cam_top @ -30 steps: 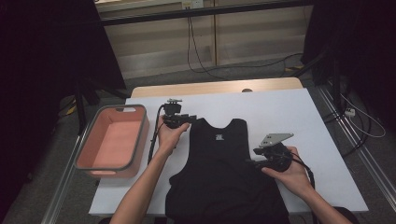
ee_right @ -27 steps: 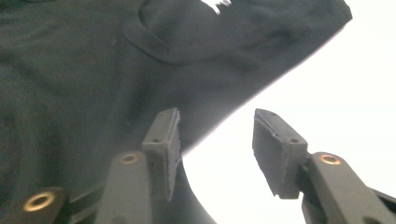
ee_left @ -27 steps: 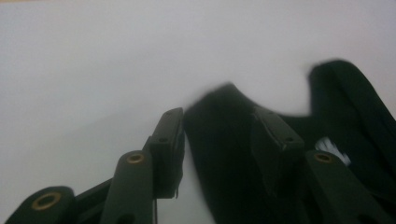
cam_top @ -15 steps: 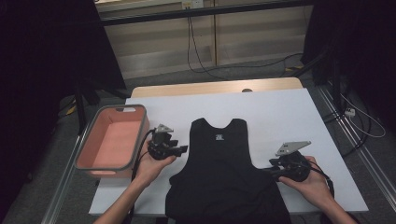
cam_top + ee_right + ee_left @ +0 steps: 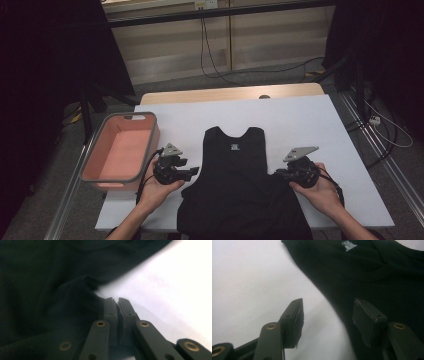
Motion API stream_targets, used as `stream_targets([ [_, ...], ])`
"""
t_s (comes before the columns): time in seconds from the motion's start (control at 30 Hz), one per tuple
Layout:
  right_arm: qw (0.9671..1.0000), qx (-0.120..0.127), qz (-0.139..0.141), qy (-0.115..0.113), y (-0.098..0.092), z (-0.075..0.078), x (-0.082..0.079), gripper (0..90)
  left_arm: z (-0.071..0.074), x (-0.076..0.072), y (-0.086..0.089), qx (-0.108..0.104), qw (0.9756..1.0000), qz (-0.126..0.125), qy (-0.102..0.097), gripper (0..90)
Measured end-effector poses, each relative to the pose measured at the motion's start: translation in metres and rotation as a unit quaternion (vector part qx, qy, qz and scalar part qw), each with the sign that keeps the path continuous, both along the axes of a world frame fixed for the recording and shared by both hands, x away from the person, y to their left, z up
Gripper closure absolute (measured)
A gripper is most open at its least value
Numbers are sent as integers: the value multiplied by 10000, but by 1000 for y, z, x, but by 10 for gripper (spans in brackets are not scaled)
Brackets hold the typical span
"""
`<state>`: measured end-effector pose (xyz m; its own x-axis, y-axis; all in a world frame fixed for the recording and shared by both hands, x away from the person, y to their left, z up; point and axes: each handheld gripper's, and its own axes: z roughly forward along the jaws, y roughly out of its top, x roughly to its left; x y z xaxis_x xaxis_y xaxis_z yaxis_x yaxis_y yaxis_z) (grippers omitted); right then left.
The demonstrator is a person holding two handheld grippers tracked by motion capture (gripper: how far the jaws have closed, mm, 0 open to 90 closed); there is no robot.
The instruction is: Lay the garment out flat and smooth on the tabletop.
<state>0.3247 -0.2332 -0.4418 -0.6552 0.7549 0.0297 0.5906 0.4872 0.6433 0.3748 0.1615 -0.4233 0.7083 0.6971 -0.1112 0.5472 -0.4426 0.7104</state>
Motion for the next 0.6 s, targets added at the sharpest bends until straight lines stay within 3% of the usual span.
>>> stream_targets([
  [0.13, 9999, 85, -87, -19, 8, -4, 12, 842, -1, 1, 1, -12, 10000, 14, 17, 418],
  [0.2, 9997, 217, -110, -24, 8, -5, 11, 780, -2, 0, 1, -10, 10000, 19, 10, 417],
  [0.27, 9996, 215, -190, -76, 4, -3, 8, 655, -2, 0, 2, 23, 10000, 0, 1, 413],
  [0.37, 9989, 369, -238, -151, -7, 1, 2, 570, -1, -2, 2, 41, 10000, 24, -51, 397],
  [0.47, 9976, 475, -456, -193, -18, 5, -3, 514, -1, -3, 3, 47, 9999, 68, -110, 366],
  [0.6, 9969, 499, -579, -166, -31, 11, -17, 522, -2, -4, 4, 61, 9999, 49, -103, 344],
])
